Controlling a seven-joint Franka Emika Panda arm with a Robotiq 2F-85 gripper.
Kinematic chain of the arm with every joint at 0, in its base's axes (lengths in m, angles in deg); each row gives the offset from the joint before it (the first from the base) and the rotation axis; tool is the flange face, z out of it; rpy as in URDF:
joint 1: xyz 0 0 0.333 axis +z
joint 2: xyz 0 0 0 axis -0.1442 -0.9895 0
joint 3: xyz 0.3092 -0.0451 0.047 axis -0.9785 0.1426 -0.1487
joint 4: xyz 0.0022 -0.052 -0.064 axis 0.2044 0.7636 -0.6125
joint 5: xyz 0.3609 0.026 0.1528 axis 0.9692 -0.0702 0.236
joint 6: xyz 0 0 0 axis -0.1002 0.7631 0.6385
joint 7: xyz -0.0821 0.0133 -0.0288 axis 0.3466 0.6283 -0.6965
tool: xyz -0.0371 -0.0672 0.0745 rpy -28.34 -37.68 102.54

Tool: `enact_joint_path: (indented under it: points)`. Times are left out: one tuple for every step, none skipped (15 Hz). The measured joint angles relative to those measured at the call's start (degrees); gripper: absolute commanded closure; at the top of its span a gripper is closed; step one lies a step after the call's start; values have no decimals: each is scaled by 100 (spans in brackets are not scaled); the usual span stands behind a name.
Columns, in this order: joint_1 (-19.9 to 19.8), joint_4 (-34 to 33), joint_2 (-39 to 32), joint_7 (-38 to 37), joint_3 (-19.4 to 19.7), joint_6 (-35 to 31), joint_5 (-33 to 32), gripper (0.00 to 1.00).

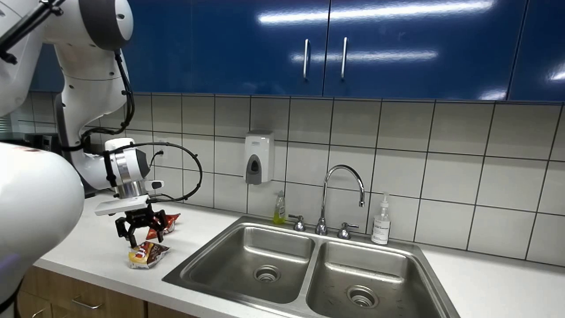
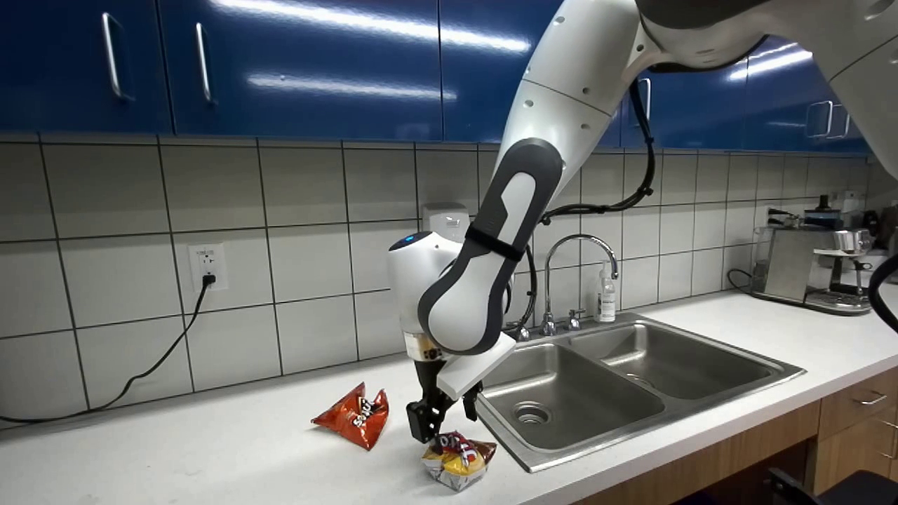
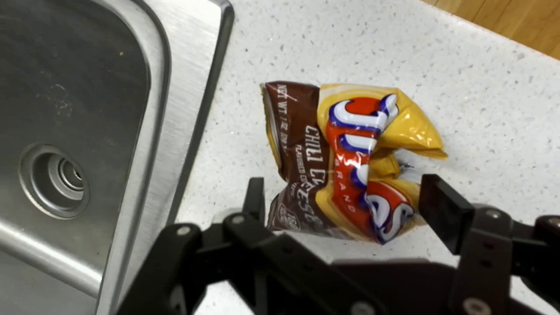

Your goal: Remove the packet from the sink

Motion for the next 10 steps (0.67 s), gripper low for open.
enact_joint_path:
  points:
    - [0,3,38,0,-5,1,3,0]
    - [0,14,86,0,-11,6,9,0]
    - [0,34,139,0,-18,8,11,0]
    - [0,59,190,0,-25,8,11,0]
    - [-1,94,244,0,-32,8,12,0]
    - [-4,141,304,0,-40,8,16,0]
    - [-13,193,366,0,-51,9,35,0]
    - [-37,254,438,0,-70,9,63,0]
    - [-68,320,519,3,-85,9,108,0]
    - [-107,393,611,6,-96,11,166,0]
